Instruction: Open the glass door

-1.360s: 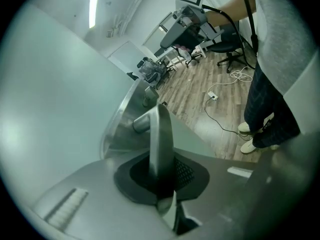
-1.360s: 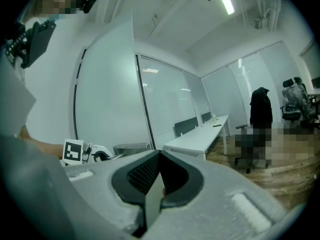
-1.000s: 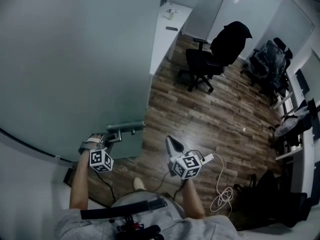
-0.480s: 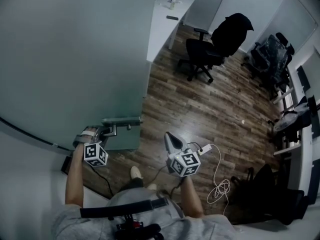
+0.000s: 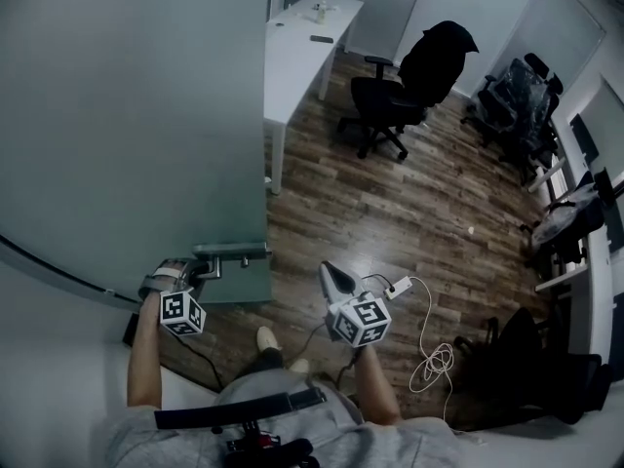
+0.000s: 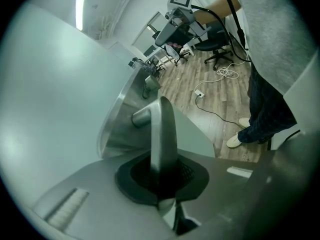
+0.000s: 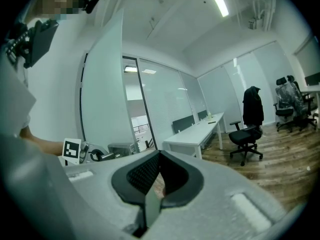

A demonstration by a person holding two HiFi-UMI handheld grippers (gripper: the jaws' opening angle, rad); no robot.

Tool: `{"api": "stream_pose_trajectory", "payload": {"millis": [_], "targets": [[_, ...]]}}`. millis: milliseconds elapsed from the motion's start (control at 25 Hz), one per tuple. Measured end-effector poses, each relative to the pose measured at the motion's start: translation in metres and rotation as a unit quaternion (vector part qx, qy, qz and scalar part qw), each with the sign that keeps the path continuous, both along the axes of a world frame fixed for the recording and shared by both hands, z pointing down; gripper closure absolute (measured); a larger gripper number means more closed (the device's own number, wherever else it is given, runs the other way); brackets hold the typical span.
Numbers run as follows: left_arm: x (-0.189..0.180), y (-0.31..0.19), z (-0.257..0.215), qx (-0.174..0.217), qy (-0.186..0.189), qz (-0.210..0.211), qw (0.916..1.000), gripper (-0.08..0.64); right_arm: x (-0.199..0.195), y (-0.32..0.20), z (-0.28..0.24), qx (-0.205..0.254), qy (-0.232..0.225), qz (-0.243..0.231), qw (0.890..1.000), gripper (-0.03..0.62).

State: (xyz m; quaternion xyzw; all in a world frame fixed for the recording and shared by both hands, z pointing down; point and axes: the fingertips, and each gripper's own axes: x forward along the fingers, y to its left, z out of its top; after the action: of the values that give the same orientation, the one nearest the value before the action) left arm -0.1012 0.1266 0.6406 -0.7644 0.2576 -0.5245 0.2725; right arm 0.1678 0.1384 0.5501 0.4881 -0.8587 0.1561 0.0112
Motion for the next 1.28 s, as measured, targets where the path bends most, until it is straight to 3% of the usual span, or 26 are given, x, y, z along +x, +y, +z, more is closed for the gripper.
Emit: {"api": "stream_pose_trajectory", "payload": {"millis": [680,1000,1280], "targets": [[0.001,0.022,0.003,-0.004,-0.008,0.017,0.9998,0.551,0.007,0.009,0.002,0.001,-0.004,0.008,1.0,0.591],[0.002,0.024,0.005,-0.032,-0.006,0.008,0.9994,0.533,0.006,0.013,0.002,0.002,-0.005,0.009,1.0,0.591],[0.004,0.033,0.004,-0.07,0.0,0.015,0.9975,0.445,0.01,0.009,0.0,0.005,-0.011,0.018,1.0,0.591]]}}
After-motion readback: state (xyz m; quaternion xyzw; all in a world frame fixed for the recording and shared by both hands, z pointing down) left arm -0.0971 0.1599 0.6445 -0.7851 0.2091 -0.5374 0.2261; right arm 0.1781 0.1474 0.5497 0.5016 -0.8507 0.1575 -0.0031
